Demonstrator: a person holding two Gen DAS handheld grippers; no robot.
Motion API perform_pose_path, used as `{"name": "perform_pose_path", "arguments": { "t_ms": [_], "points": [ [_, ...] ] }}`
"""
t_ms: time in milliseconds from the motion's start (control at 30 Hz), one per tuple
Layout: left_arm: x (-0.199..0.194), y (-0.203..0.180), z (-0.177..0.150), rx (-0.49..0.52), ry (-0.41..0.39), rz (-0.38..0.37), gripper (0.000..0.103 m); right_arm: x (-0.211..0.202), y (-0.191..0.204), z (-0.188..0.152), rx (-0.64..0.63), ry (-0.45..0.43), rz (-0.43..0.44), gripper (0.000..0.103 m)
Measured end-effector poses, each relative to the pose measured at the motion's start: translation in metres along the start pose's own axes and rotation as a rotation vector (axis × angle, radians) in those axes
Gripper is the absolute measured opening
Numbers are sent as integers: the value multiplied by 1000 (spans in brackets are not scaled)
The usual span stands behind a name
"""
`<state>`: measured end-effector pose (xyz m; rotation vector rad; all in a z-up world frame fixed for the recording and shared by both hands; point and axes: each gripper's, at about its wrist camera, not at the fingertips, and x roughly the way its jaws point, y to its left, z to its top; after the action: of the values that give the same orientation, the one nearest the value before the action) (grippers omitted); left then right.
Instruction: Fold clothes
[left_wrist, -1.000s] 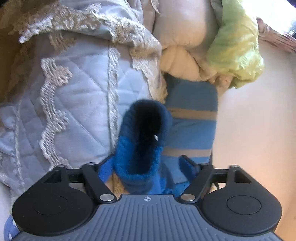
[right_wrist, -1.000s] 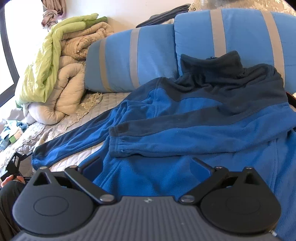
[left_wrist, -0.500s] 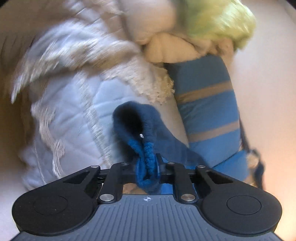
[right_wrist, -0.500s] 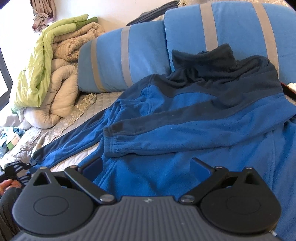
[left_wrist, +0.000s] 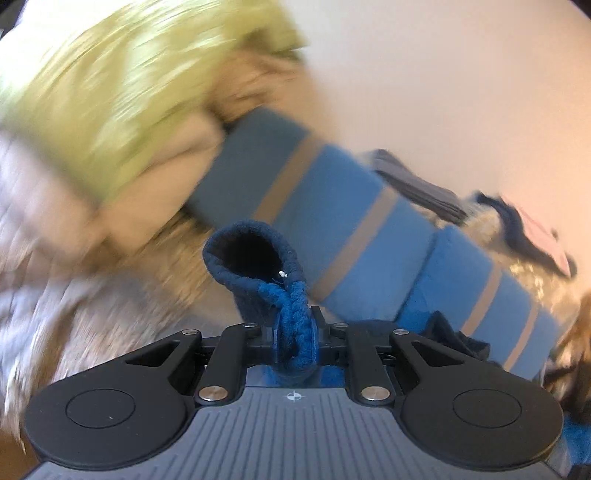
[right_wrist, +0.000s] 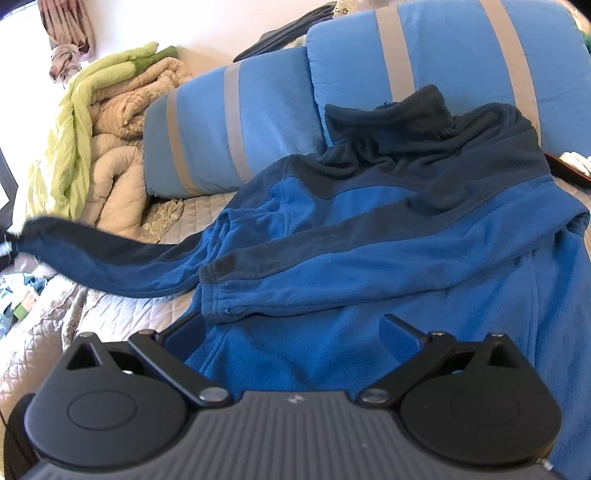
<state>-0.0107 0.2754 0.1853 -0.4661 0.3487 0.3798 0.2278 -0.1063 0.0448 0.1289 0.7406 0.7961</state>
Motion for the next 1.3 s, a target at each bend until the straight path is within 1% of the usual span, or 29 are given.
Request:
{"name": "perform_pose_path", "arguments": {
  "t_ms": [133,233,300,433,500,567,633,733,800,833,867,933,1000,1033,1067,1100,1133,1233,1267,1300],
  "points": [
    [19,-91,15,188,-6,-42,14,-1,1,0,-7,-3,0,103],
    [35,-158,11,310,12,-100,14,-1,0,0,-3,2,-4,103],
    [45,-201,1,392,26,-148,14,-1,-4,0,12,4,-9,103],
    [57,-277,-35,552,46,-247,14,-5,-11,1,22,-8,-27,103],
    [62,-313,-56,629,63,-292,14,-10,-13,1,11,-23,-6,103],
    [70,-338,-81,691,98,-322,14,-15,-14,-1,-8,-29,11,103],
    [83,-361,-111,744,143,-343,15,-17,-14,-3,-31,-20,10,103],
    [105,-375,-151,765,228,-369,15,-17,-16,-6,-45,0,4,103],
    [122,-380,-176,761,293,-387,19,-16,-19,-8,-38,18,1,103],
    [131,-381,-187,752,326,-399,22,-16,-20,-9,-34,27,-1,103],
    [140,-380,-197,734,359,-415,27,-15,-22,-10,-31,36,-2,103],
    [153,-374,-216,690,427,-450,31,-14,-25,-11,-23,54,-6,103],
    [160,-363,-226,644,489,-500,35,-11,-28,-14,-12,79,-11,103],
    [163,-357,-230,623,509,-518,39,-9,-28,-15,-11,93,-16,103],
    [163,-350,-230,600,507,-523,44,-7,-28,-16,-21,107,-21,103],
    [162,-341,-227,574,488,-519,46,-5,-27,-18,-34,120,-26,103],
    [160,-333,-222,548,462,-509,51,-4,-25,-19,-52,125,-33,103],
    [152,-300,-204,493,352,-465,67,-2,-18,-20,-95,127,-46,103],
    [149,-287,-199,476,308,-439,72,-3,-17,-19,-108,113,-65,103],
    [147,-273,-194,458,260,-401,73,-3,-15,-19,-121,98,-84,103]
  ]
}}
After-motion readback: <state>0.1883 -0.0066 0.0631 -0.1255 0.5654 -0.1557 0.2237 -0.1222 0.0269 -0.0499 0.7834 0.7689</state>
